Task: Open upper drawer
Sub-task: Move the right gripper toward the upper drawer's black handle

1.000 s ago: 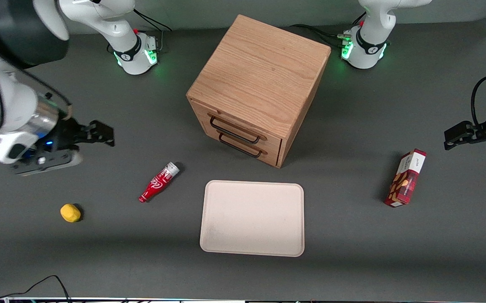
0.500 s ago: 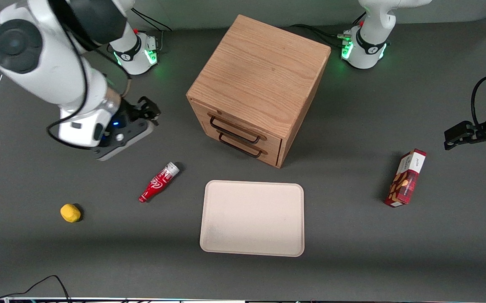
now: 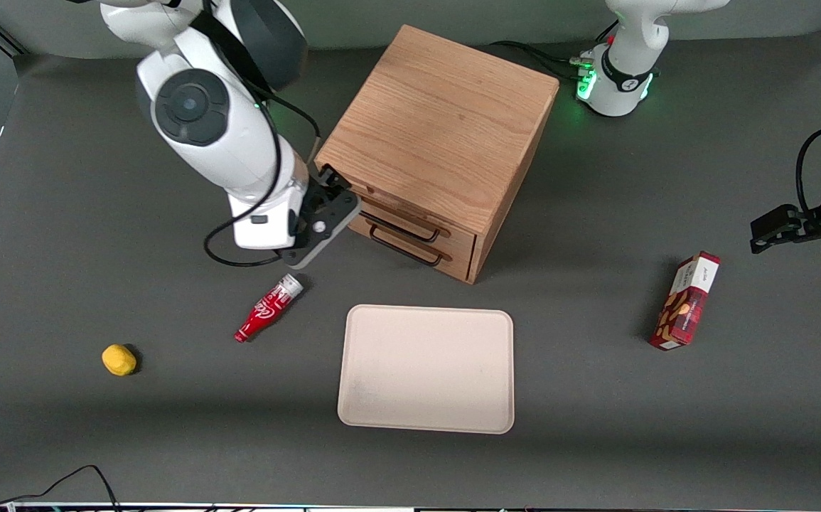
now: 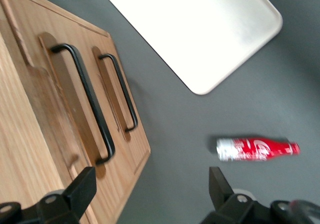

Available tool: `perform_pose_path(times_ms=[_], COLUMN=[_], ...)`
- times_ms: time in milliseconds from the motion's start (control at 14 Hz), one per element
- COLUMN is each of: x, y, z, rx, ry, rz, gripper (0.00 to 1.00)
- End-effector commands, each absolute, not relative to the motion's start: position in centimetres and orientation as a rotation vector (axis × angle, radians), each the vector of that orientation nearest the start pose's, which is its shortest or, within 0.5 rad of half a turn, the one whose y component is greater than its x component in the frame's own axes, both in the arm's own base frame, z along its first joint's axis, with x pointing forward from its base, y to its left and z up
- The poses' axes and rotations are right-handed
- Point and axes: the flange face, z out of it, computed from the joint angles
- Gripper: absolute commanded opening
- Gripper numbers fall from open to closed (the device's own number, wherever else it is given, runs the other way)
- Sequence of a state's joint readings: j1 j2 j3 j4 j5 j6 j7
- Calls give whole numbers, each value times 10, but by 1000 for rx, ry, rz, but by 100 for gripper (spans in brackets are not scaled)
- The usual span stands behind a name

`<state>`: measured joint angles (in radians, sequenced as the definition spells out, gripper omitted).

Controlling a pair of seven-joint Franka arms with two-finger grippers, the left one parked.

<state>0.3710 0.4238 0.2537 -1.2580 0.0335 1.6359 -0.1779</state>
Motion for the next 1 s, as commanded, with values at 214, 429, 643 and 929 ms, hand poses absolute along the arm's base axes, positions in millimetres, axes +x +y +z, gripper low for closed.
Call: perform_pose_path(times_ms=[214, 429, 643, 929], x=[574, 562, 554, 546], y=[401, 417, 422, 431], z=[483, 460, 441, 416], rx=[-2647, -2601, -2593, -2580], ry=[-1319, -1376, -1389, -1394], rz=[32, 35, 69, 38], gripper=[100, 100, 100, 100])
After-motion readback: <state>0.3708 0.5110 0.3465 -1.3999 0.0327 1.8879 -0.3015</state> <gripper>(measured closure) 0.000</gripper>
